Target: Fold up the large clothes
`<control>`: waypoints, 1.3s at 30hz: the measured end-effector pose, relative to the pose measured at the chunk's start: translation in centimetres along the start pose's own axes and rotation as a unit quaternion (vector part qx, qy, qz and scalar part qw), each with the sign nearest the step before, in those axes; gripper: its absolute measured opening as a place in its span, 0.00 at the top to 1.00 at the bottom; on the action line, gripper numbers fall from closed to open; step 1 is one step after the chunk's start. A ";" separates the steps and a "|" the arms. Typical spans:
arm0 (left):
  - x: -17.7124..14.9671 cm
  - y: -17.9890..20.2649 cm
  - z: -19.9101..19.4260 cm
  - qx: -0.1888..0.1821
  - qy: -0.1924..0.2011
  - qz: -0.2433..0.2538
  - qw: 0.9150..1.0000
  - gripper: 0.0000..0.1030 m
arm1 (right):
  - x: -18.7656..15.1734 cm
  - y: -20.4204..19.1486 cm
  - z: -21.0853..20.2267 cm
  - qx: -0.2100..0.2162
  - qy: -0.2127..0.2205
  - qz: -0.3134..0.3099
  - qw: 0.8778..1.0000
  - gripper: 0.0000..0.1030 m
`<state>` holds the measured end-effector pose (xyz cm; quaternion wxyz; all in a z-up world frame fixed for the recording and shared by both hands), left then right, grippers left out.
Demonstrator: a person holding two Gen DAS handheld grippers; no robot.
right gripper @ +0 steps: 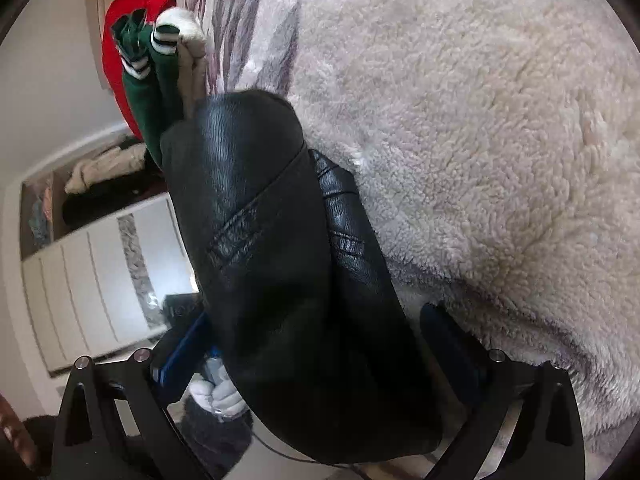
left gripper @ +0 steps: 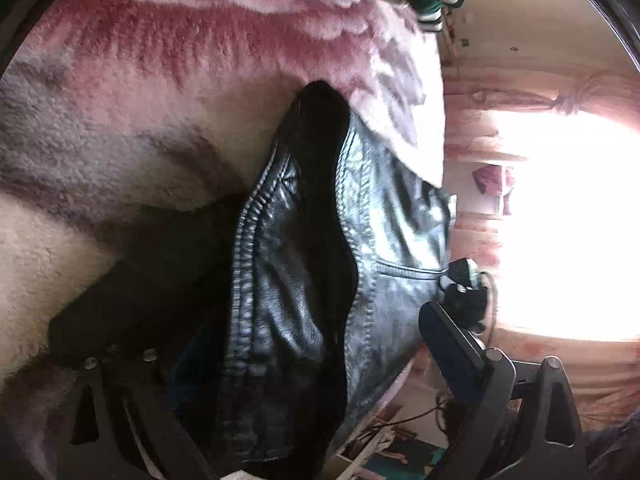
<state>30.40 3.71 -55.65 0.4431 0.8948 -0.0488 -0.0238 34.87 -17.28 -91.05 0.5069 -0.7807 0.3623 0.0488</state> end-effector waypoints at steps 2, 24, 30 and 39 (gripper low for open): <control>0.4 0.7 1.2 0.022 -0.008 0.020 1.000 0.06 | -0.2 0.0 0.2 -0.015 -0.007 -0.009 1.000 0.00; -0.4 -1.2 1.5 -0.041 0.013 0.008 0.999 0.46 | 1.2 -3.8 5.9 -0.029 -0.033 -0.022 0.999 0.00; -0.8 0.3 -0.8 -0.037 0.042 0.033 0.998 0.63 | -0.1 -6.2 5.9 -0.033 0.005 -0.031 0.999 0.35; 0.0 2.3 -4.4 -0.044 0.044 0.057 0.996 0.63 | -1.2 -11.3 6.7 -0.024 0.015 -0.043 0.999 0.46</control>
Point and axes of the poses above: each gripper's, at about its wrist camera, not at the fingertips, and z roughly the way its jaws point, y to its right, x to its top, the point moved 2 cm from there along z, roughly the way its jaws point, and after that the axes turned 9 degrees about z, right-handed, at the moved point
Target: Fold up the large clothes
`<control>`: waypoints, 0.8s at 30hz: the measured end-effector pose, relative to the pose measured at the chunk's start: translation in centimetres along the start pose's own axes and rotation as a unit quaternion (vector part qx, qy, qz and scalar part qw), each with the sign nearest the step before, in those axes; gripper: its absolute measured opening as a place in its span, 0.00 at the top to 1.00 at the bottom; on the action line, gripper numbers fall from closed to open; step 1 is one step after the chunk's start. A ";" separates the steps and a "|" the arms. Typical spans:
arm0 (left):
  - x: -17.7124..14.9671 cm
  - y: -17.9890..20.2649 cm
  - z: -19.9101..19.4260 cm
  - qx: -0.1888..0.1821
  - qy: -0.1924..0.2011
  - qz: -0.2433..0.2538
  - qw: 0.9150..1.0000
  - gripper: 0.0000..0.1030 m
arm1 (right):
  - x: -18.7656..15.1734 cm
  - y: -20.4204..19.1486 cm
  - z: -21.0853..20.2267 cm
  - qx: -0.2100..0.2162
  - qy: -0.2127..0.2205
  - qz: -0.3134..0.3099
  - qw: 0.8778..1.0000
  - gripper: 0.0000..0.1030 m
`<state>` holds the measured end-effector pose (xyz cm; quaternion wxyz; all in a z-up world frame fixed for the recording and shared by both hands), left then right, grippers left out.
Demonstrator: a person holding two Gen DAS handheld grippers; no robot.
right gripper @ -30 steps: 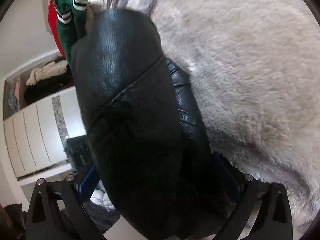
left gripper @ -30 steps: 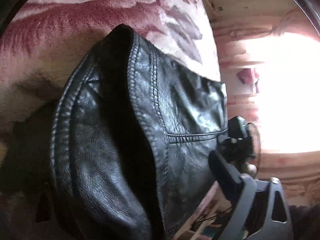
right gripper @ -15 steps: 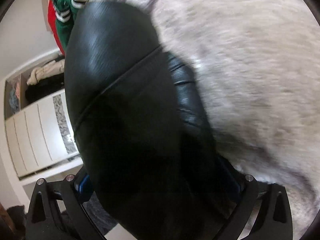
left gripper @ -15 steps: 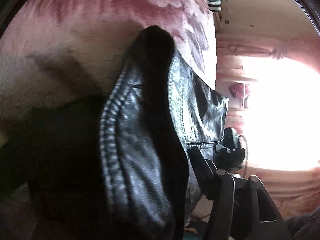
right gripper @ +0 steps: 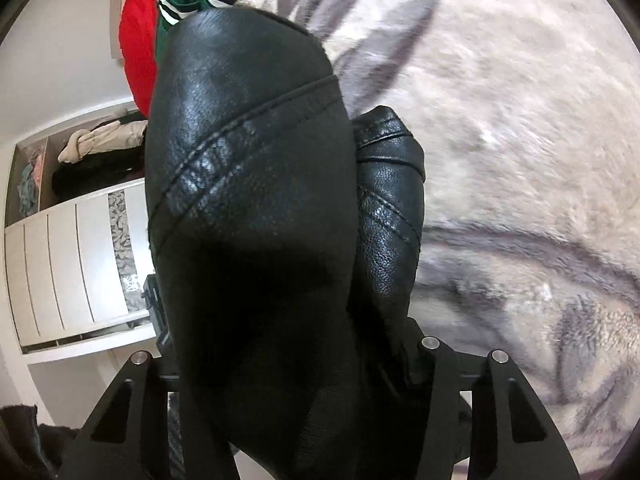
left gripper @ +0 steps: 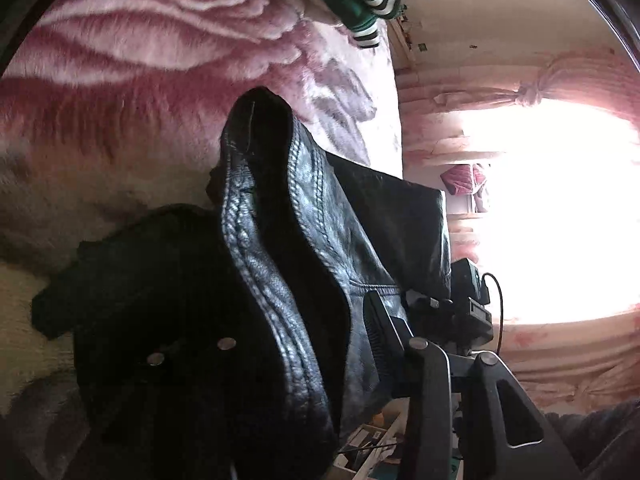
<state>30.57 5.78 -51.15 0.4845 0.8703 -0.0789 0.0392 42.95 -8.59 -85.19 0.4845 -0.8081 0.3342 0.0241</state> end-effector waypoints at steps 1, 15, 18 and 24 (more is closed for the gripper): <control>0.4 0.3 -0.2 0.003 0.001 0.004 1.000 0.63 | 0.0 -0.5 0.2 -0.002 -0.001 -0.003 1.000 0.46; 7.5 4.6 -7.1 -0.017 0.050 0.048 0.997 0.65 | 3.0 -13.2 2.0 0.014 0.002 -0.059 0.998 0.50; 8.9 2.6 -7.0 0.002 0.044 0.036 0.998 0.65 | 4.6 -13.2 2.3 0.005 -0.005 -0.051 0.999 0.50; 7.8 -8.6 -1.9 0.074 -0.022 -0.044 0.996 0.61 | 8.3 -3.7 5.7 -0.086 -0.022 0.002 0.996 0.45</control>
Point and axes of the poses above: each gripper's, at about its wrist camera, not at the fingertips, and z roughly the way its jaws point, y to its right, x to its top, the point moved 2 cm from there along z, roughly the way its jaws point, and after that the axes turned 9 degrees about z, right-handed, at the moved point
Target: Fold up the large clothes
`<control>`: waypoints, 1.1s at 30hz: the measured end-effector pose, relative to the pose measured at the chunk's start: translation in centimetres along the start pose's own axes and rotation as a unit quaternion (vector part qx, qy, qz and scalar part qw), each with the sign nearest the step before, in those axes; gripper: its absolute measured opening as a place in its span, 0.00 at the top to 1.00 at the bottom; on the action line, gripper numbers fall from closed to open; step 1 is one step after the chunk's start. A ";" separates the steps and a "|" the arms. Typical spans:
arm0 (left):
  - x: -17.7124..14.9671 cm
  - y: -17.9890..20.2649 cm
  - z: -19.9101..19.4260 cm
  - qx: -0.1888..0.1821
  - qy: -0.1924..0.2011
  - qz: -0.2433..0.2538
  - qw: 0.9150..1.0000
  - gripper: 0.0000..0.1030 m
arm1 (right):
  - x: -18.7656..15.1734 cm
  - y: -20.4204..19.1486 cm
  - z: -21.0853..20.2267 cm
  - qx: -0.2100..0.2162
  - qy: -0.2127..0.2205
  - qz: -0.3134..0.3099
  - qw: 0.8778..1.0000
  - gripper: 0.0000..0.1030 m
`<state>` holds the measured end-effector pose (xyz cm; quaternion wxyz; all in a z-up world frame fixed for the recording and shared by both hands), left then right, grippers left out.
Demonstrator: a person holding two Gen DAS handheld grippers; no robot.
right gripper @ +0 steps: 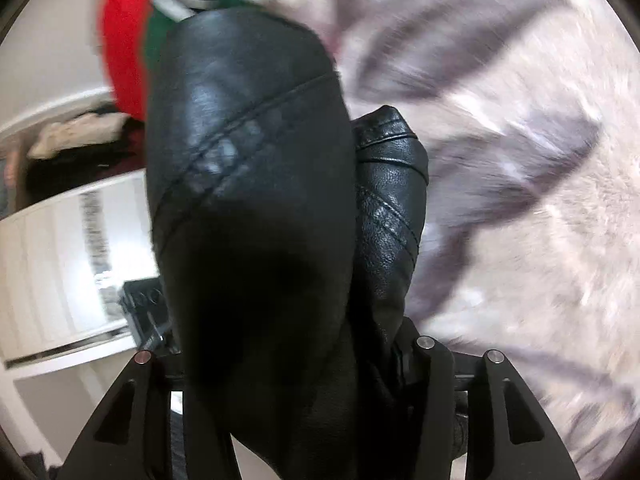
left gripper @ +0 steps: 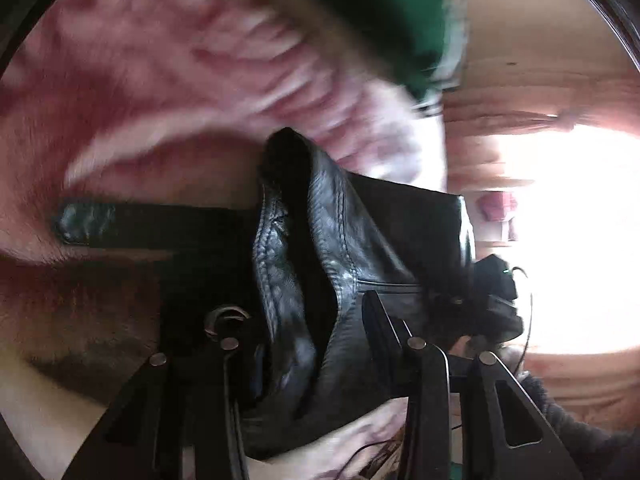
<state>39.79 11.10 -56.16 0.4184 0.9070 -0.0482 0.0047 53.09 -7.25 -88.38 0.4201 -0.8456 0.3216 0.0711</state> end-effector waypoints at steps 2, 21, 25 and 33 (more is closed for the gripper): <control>-0.5 -1.9 1.4 -0.013 -0.017 -0.018 1.000 0.55 | 1.0 2.2 1.0 -0.008 -0.012 0.016 1.000 0.29; -3.0 -0.9 -4.2 -0.022 0.055 -0.025 0.998 0.04 | 1.8 6.4 1.7 0.042 -0.053 0.020 0.997 0.00; -4.2 -2.5 -2.8 -0.032 0.033 -0.061 0.997 0.04 | 2.9 6.5 2.2 0.051 -0.056 0.034 0.997 0.00; -3.6 -1.7 2.9 -0.035 -0.003 -0.032 0.999 0.00 | 2.5 7.5 3.1 0.055 -0.082 0.024 0.995 0.00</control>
Point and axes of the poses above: each gripper's, at about its wrist camera, not at the fingertips, and z roughly the way its jaws point, y to its right, x to its top, the point moved 2 cm from there along z, roughly the way its jaws point, and after that the axes turned 9 degrees about z, right-handed, at the moved point
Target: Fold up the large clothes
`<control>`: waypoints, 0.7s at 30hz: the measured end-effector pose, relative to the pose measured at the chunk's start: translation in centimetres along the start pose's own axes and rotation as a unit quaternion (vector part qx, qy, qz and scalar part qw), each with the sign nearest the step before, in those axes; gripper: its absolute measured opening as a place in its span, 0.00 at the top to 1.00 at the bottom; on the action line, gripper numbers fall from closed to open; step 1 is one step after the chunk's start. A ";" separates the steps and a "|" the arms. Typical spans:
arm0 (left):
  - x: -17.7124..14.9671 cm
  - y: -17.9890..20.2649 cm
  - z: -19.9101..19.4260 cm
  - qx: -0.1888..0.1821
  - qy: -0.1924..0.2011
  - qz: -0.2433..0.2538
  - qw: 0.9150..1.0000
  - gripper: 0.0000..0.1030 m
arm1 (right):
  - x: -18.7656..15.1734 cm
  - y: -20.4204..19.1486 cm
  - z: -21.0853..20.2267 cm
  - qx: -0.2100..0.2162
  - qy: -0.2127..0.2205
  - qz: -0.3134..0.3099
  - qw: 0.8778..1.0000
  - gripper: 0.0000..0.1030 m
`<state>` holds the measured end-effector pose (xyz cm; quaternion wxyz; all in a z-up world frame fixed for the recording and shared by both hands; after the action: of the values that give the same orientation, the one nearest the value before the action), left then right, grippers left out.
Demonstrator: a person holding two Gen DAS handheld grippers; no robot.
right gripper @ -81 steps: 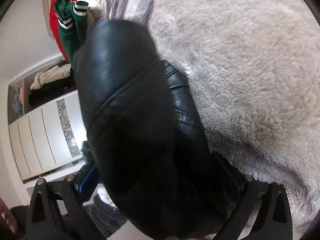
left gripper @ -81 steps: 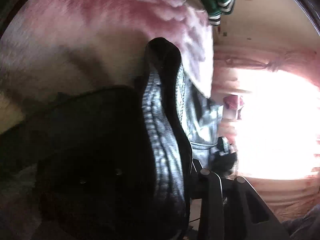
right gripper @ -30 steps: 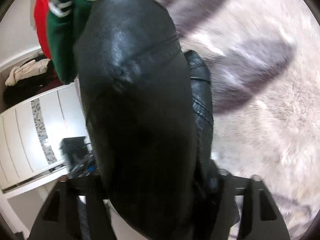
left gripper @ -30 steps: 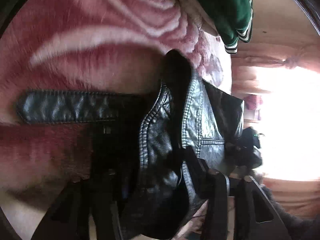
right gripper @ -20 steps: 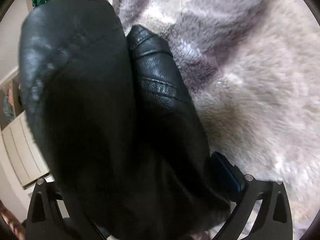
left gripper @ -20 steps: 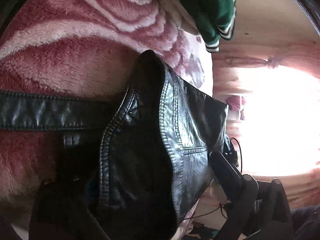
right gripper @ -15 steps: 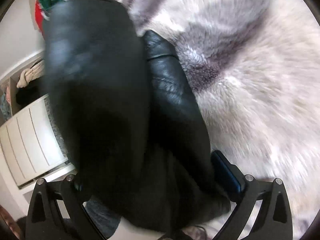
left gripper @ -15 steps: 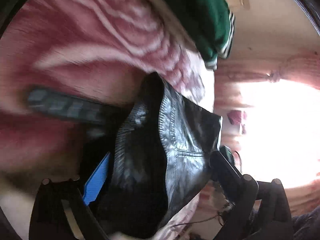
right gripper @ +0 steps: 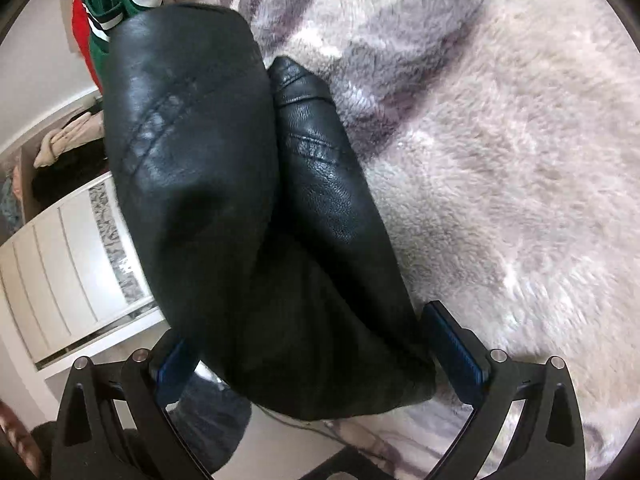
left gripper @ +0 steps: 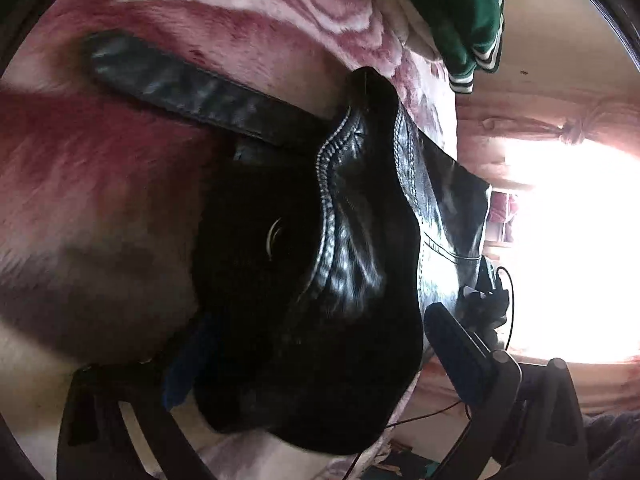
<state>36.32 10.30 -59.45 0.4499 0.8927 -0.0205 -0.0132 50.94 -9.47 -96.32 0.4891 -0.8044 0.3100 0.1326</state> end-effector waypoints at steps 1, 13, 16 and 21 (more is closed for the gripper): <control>0.1 0.1 0.0 -0.009 0.003 -0.002 1.000 0.00 | 0.2 0.1 0.1 0.004 -0.005 -0.004 1.000 0.00; -3.5 -2.4 -4.1 -0.004 -0.024 -0.059 0.998 0.01 | 2.9 -1.4 2.6 0.004 -0.047 -0.012 0.999 0.00; -3.6 -3.3 -2.9 -0.015 -0.018 -0.073 0.997 0.01 | 3.6 -0.8 3.3 0.014 -0.056 -0.009 0.998 0.00; -1.4 -1.3 -0.5 -0.047 -0.009 -0.060 0.997 0.00 | 4.6 -0.9 4.6 0.027 -0.067 -0.011 0.997 0.00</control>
<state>34.96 11.53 -60.15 0.4892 0.8703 0.0297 -0.0489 55.50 -6.88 -100.32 0.5315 -0.7839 0.2708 0.1724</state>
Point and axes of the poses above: each gripper's, at about its wrist camera, not at the fingertips, and z roughly the way its jaws point, y to its right, x to its top, the point moved 2 cm from there along z, roughly the way its jaws point, and after that the axes turned 9 degrees about z, right-handed, at the moved point
